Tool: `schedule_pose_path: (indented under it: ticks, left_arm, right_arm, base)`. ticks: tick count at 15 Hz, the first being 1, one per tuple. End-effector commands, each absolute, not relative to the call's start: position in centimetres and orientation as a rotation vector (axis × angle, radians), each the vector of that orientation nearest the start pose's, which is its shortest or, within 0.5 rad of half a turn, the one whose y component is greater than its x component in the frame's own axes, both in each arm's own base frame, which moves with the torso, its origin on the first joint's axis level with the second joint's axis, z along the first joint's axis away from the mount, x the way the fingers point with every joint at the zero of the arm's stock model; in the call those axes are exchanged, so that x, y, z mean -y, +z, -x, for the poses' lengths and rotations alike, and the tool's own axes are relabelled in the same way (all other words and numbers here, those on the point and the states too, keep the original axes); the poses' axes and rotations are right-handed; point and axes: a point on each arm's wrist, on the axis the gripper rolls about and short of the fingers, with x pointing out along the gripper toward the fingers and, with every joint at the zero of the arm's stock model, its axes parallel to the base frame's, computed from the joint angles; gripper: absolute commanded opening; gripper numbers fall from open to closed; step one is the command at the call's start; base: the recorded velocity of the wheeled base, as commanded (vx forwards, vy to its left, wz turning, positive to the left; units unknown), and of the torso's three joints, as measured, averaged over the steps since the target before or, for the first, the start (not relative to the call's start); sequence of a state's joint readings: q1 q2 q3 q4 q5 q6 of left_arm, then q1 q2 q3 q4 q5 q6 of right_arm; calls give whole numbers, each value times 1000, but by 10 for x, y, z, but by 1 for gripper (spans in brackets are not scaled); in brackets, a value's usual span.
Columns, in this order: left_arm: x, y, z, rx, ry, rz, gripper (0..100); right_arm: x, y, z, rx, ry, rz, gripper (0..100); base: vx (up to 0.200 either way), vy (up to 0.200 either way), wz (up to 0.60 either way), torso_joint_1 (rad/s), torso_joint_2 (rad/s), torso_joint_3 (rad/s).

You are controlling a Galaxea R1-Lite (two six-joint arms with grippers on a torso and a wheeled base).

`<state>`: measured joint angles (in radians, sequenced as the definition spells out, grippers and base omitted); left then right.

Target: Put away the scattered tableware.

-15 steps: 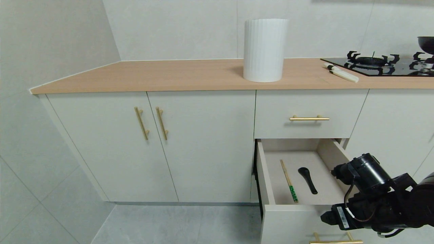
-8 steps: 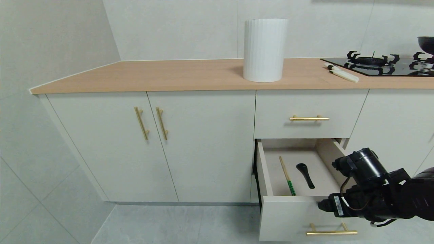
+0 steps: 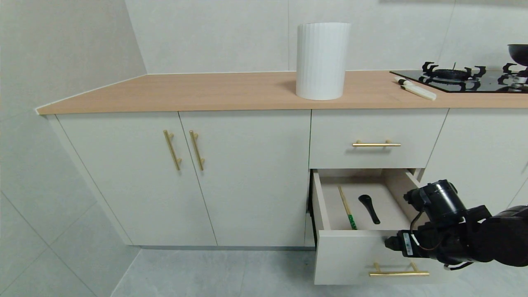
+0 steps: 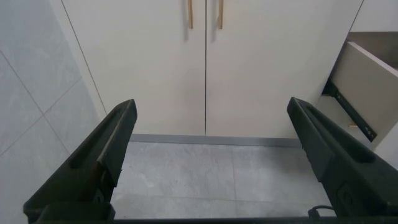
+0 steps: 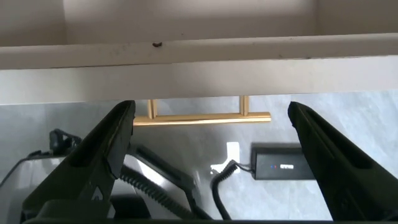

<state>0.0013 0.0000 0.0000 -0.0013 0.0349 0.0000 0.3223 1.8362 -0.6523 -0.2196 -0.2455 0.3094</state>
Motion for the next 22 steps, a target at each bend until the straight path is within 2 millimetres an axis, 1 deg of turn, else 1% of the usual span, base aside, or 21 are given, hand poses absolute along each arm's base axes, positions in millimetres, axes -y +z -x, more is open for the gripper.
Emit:
schedule_pose_path:
  ticks: [1, 4, 7, 10, 11, 14, 16, 19, 20, 22]
  left_arm:
    - [-1, 76, 23, 0, 35, 0, 100]
    - [-1, 76, 23, 0, 37, 0, 100]
    - [-1, 76, 23, 0, 37, 0, 100]
    - [-1, 76, 23, 0, 37, 0, 100]
    - [-1, 76, 23, 0, 37, 0, 100]
    - [-1, 76, 23, 0, 37, 0, 100]
    - [-1, 76, 23, 2, 35, 0, 100]
    - [-1, 76, 23, 0, 37, 0, 100]
    - [-1, 76, 23, 0, 37, 0, 100]
    - [-1, 76, 23, 0, 37, 0, 100]
  right_arm:
    - [-81, 69, -263, -926, -76, -18, 100]
    - [-80, 71, -265, -913, -82, -23, 100]
    - [-82, 71, -269, -879, -67, -27, 100]
    - [-87, 64, -281, -825, -40, -6, 100]
    - [-88, 64, -285, -799, -28, 1, 100]
    - [-93, 59, -298, -793, -23, 10, 100]
    - [-97, 60, -311, -771, -20, 3, 100]
    - [-105, 52, -332, -762, -5, 35, 100]
    - [-105, 52, -335, -757, -6, 34, 100]
    - [-111, 52, -350, -728, -1, 26, 100]
  base:
    - [0, 0, 0, 0, 0, 0]
    - [0, 0, 0, 0, 0, 0]
    - [0, 0, 0, 0, 0, 0]
    - [0, 0, 0, 0, 0, 0]
    - [0, 0, 0, 0, 0, 0]
    - [0, 0, 0, 0, 0, 0]
    - [0, 0, 0, 0, 0, 0]
    - [0, 0, 0, 0, 0, 0]
    - [0, 0, 0, 0, 0, 0]
    - [0, 0, 0, 0, 0, 0]
